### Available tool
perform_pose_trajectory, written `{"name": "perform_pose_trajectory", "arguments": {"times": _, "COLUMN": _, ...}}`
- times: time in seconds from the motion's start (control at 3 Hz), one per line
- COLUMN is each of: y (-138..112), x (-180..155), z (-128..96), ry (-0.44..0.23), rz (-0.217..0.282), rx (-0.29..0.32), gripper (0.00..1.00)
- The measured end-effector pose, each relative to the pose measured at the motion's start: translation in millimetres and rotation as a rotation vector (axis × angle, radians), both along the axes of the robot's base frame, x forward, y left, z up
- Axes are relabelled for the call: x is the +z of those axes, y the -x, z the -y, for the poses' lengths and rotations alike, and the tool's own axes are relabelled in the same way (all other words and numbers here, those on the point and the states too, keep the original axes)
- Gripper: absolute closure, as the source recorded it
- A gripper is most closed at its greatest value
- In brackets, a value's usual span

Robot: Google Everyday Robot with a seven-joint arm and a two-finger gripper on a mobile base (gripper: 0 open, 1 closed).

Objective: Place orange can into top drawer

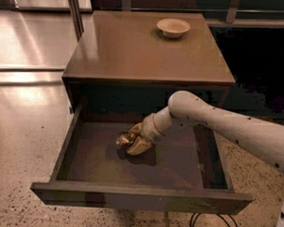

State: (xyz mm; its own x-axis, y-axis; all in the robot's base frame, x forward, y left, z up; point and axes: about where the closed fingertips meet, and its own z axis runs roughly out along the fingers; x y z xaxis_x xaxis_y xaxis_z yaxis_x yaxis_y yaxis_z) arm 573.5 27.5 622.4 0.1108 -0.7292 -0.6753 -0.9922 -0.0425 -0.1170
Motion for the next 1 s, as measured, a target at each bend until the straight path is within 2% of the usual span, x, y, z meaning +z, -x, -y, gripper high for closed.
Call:
{"name": "perform_pose_trajectory", "arguments": {"times": 0.67, "y": 0.0, "x": 0.0, "z": -0.1, "ry": 0.0, "rz": 0.0, "rx": 0.0, "gripper": 0.11}}
{"name": "perform_pose_trajectory", "arguments": {"times": 1.0, "y": 0.0, "x": 0.0, "z": -0.1, "ry": 0.0, "rz": 0.0, "rx": 0.0, "gripper": 0.0}}
